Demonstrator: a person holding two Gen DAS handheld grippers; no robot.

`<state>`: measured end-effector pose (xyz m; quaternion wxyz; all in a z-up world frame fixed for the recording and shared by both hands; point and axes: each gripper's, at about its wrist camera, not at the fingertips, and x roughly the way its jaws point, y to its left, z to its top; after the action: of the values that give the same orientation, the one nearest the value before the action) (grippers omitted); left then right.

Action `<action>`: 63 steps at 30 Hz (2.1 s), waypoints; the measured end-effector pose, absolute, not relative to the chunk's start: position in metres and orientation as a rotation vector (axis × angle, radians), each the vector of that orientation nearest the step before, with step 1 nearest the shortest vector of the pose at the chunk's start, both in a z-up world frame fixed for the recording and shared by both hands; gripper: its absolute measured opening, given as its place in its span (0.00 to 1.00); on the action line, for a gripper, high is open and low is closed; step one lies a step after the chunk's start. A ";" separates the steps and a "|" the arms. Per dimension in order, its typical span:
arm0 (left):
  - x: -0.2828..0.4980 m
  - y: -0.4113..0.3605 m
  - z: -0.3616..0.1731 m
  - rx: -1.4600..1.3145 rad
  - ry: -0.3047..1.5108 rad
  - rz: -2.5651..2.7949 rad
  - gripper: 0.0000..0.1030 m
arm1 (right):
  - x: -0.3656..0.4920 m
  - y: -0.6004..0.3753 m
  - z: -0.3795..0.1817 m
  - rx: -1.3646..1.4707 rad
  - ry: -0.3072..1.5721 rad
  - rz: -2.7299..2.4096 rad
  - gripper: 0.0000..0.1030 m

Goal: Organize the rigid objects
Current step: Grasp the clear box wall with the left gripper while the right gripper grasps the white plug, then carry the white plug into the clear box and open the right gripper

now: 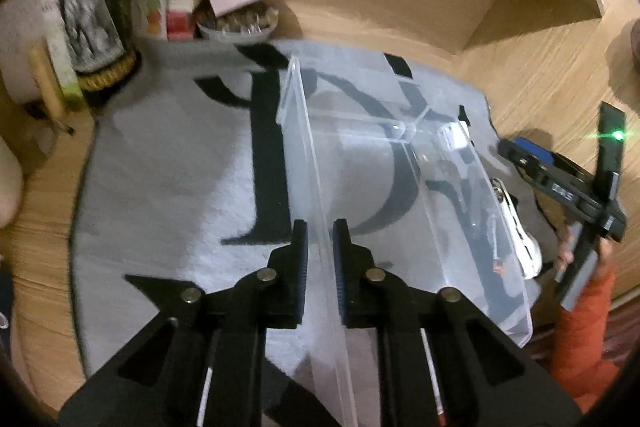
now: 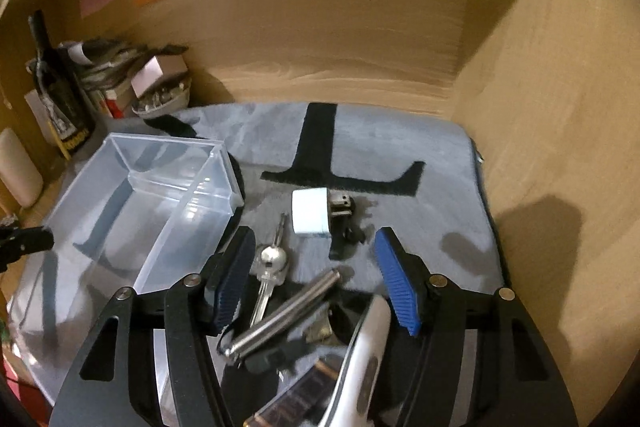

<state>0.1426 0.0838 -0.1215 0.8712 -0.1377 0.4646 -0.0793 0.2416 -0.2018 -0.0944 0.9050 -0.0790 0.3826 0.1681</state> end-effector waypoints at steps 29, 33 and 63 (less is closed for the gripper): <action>0.152 0.081 -0.127 -0.252 0.988 -0.161 0.13 | 0.284 -0.174 -0.116 -0.153 0.887 0.357 0.44; 0.151 0.079 -0.127 -0.239 0.982 -0.144 0.12 | 0.267 -0.171 -0.097 -0.148 0.829 0.373 0.44; 0.147 0.077 -0.127 -0.244 0.948 -0.098 0.10 | 0.210 -0.069 -0.087 -0.273 0.783 0.657 0.44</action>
<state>0.1468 0.0771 -0.1266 0.8814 -0.1173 0.4553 -0.0469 0.2099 -0.0691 -0.0870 0.8632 -0.1303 0.3735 0.3135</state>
